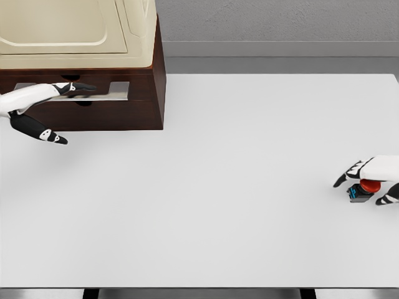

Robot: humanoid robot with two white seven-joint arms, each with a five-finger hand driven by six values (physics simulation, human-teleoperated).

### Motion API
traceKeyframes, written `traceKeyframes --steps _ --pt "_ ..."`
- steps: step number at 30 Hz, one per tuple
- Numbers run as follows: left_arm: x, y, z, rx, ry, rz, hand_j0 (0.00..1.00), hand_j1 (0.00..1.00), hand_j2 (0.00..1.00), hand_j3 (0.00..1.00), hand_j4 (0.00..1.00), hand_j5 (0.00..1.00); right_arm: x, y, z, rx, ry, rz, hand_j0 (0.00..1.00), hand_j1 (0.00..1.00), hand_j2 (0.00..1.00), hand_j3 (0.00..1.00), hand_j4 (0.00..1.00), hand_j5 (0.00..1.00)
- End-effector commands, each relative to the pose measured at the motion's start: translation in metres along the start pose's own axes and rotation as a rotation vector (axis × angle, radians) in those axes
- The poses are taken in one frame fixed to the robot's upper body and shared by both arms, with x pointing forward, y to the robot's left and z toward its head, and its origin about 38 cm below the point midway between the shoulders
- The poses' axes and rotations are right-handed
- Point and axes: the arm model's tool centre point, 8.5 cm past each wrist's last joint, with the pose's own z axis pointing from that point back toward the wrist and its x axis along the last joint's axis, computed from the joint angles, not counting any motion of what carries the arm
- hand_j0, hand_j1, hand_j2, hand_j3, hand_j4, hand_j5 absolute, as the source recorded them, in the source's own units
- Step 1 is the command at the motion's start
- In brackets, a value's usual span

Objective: Open the cabinet drawer with left arm, and place a switch into the drawer with right arm

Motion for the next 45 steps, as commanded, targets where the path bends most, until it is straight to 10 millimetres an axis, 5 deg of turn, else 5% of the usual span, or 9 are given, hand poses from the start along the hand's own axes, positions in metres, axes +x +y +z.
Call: traceKeyframes --steps 1,8,19,28,45 --pt "-0.002 0.001 0.002 0.006 0.005 0.007 1.0 1.0 1.0 1.0 1.0 1.0 -0.002 0.001 -0.001 0.004 0.006 -0.004 0.75 0.75 0.75 0.75 0.75 0.75" --pt "-0.005 0.0 0.003 0.007 0.015 0.011 1.0 1.0 1.0 1.0 1.0 1.0 0.0 -0.001 -0.008 0.013 -0.005 0.01 0.47 0.47 0.47 0.47 0.47 0.47" --pt "-0.008 -0.002 0.003 0.0 0.037 0.024 1.0 1.0 1.0 1.0 1.0 1.0 0.008 -0.019 -0.014 -0.011 -0.027 0.059 0.46 0.46 0.46 0.46 0.46 0.46" --pt "-0.007 -0.002 0.003 -0.001 0.033 0.029 0.79 0.79 0.79 0.79 0.79 0.79 0.023 -0.044 -0.019 -0.058 -0.072 0.107 0.47 0.47 0.47 0.47 0.47 0.47" --pt "-0.004 -0.001 0.003 0.002 0.02 0.038 0.76 0.76 0.76 0.76 0.76 0.76 0.059 -0.089 -0.03 -0.157 -0.172 0.204 0.47 0.47 0.47 0.47 0.47 0.47"
